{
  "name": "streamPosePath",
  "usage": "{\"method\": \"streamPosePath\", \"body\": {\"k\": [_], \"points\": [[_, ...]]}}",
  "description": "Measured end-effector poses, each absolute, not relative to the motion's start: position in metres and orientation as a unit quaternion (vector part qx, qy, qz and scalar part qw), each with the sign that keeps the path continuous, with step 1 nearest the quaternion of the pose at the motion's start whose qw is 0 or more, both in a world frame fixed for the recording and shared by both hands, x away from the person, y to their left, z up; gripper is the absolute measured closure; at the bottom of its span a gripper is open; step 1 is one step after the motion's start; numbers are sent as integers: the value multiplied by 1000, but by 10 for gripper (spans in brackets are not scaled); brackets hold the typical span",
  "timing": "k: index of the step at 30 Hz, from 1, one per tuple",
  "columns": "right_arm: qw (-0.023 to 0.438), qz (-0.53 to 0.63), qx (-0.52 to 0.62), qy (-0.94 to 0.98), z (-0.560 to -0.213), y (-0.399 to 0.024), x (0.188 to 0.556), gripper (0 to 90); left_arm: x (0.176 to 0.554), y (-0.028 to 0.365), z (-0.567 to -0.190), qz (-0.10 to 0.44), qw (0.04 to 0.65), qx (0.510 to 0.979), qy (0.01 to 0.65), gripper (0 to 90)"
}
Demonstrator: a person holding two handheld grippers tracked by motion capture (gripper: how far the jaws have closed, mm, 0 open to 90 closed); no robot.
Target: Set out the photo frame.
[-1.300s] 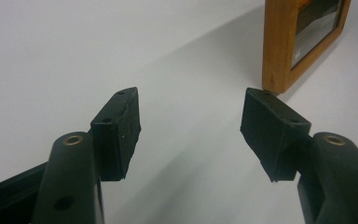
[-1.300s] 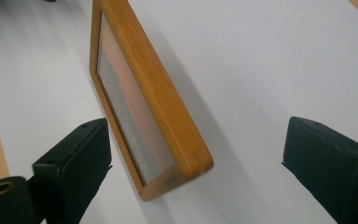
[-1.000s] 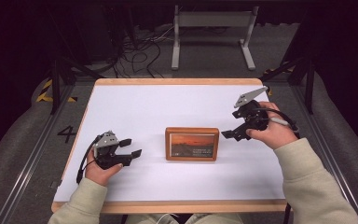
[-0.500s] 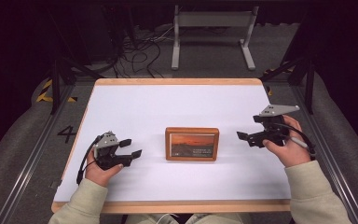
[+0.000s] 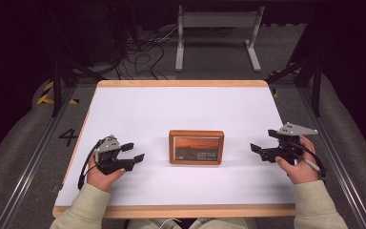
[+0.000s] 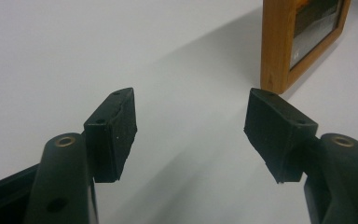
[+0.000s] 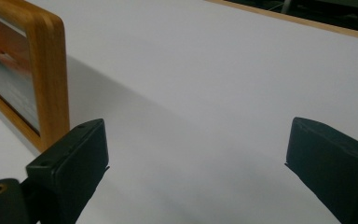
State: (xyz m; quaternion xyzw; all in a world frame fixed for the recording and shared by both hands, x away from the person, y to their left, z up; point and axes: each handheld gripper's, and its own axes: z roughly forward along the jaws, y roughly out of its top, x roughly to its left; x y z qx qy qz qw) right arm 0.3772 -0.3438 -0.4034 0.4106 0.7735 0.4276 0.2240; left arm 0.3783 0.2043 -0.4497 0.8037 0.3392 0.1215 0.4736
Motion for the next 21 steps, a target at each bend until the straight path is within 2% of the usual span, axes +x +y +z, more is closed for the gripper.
{"method": "streamPosePath", "body": {"k": [15,21], "points": [[256,410,409,775,-446,-332,379,49,380,207,-451,123,478,800,341,338],[261,415,407,771,-446,-329,379,50,380,208,-452,124,479,799,343,336]]}}
